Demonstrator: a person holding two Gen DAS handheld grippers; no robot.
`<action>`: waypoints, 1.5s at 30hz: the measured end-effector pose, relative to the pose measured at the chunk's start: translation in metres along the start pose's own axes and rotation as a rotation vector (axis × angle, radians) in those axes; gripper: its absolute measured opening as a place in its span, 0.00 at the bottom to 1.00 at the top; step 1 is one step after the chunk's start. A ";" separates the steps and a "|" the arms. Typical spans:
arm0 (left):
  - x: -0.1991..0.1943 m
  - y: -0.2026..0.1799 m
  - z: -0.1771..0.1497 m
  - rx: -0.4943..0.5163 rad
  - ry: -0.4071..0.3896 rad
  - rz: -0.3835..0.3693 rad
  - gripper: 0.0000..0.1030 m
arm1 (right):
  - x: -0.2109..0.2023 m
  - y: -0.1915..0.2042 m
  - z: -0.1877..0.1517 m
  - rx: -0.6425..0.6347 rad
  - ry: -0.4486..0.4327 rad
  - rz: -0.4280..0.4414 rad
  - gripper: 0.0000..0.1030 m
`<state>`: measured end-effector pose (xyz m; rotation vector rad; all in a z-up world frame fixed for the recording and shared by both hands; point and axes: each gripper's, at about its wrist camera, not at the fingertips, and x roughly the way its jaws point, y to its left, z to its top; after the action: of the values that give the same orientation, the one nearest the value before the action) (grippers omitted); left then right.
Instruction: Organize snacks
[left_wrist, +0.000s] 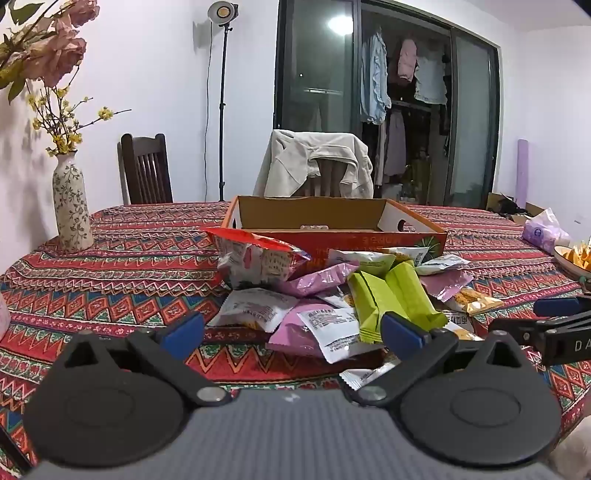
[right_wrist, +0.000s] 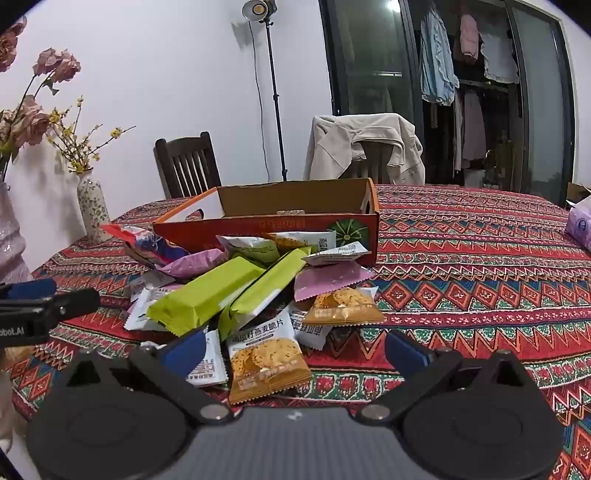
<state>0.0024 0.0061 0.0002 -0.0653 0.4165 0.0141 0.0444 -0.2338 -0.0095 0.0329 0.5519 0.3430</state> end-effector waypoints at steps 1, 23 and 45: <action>0.000 0.000 -0.003 0.008 -0.014 0.003 1.00 | 0.000 0.000 0.000 -0.001 -0.001 0.000 1.00; 0.002 -0.001 -0.007 0.007 -0.012 0.029 1.00 | 0.005 -0.003 -0.002 0.000 -0.004 -0.030 1.00; 0.005 0.001 -0.008 -0.004 -0.012 0.023 1.00 | 0.006 -0.003 -0.002 0.002 -0.003 -0.031 1.00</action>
<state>0.0036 0.0068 -0.0091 -0.0639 0.4049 0.0382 0.0490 -0.2352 -0.0146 0.0267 0.5489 0.3125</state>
